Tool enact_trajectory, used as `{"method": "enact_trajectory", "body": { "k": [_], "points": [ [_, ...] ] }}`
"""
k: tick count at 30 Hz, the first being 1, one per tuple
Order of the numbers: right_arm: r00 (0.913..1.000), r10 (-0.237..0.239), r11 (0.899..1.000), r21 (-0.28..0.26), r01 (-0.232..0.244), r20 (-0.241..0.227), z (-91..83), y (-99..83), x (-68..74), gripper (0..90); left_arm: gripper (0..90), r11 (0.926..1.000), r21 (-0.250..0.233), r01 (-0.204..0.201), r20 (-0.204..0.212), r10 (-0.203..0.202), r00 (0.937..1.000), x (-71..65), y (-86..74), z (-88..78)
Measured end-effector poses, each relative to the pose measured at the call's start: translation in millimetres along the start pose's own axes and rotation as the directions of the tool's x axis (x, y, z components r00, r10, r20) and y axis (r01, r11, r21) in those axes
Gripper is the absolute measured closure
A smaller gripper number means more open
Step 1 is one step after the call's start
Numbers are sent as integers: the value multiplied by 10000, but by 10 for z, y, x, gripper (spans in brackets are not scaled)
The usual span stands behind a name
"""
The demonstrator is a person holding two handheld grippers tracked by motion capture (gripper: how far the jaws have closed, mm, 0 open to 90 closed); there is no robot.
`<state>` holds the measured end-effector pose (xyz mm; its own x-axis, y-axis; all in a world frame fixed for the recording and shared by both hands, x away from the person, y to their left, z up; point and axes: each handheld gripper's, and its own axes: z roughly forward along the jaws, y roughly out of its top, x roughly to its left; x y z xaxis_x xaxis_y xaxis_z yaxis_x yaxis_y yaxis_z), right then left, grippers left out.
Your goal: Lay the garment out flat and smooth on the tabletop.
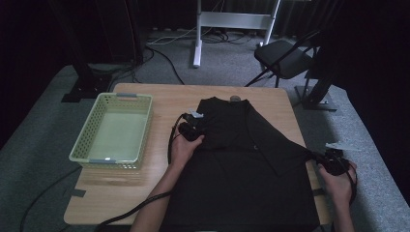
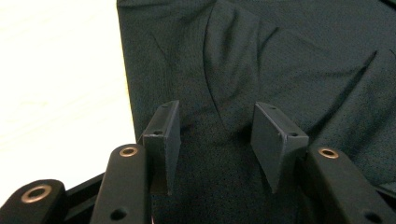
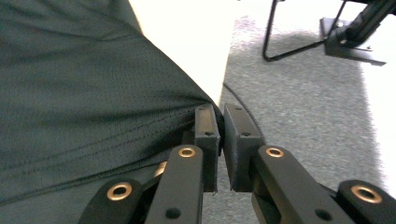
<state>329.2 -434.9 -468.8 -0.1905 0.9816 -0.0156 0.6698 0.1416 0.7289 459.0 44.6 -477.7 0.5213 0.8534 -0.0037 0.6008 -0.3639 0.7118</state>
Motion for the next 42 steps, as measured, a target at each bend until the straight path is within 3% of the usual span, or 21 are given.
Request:
{"method": "enact_trajectory", "body": {
  "k": [5,9,12,17,20,25,30,33,36,40,42],
  "points": [
    [9995,269,9996,-55,-268,141,-22,34,-133,838,536,10000,-41,20,-8,-20,10000,-1,-4,1],
    [9988,199,9998,-3,-199,438,-20,49,-131,772,536,10000,-41,20,-15,-20,10000,-1,-5,1],
    [9991,263,9995,-201,-257,324,-57,48,-93,733,536,10000,-63,32,-21,-32,10000,-2,-6,3],
    [9990,60,9989,-462,-81,-448,-86,41,70,678,535,9999,-112,22,-38,-22,10000,-3,-12,3],
    [9932,-188,9983,-578,122,-1150,-90,26,229,655,535,9999,-121,19,-34,-20,10000,-3,-13,3],
    [9746,-778,9954,-703,643,-2098,-90,-35,530,629,535,9999,-133,1,-30,-2,10000,-1,-17,2],
    [9543,-1372,9893,-841,1189,-2654,-96,-89,783,614,535,9999,-164,21,-32,-22,10000,-3,-20,2],
    [9441,-1692,9853,-734,1546,-2831,-78,-116,889,596,535,9998,-174,16,-32,-16,10000,-2,-22,3],
    [9396,-1946,9809,-556,1865,-2816,-32,-142,936,589,535,9998,-201,9,-29,-9,10000,0,-22,5],
    [9450,-2075,9781,-404,2039,-2527,18,-150,910,645,536,9998,-199,-2,-18,2,10000,4,-19,8],
    [9524,-2049,9788,-415,2007,-2259,22,-137,877,664,536,9997,-236,16,-14,-17,10000,9,-14,17]
  ]
}}
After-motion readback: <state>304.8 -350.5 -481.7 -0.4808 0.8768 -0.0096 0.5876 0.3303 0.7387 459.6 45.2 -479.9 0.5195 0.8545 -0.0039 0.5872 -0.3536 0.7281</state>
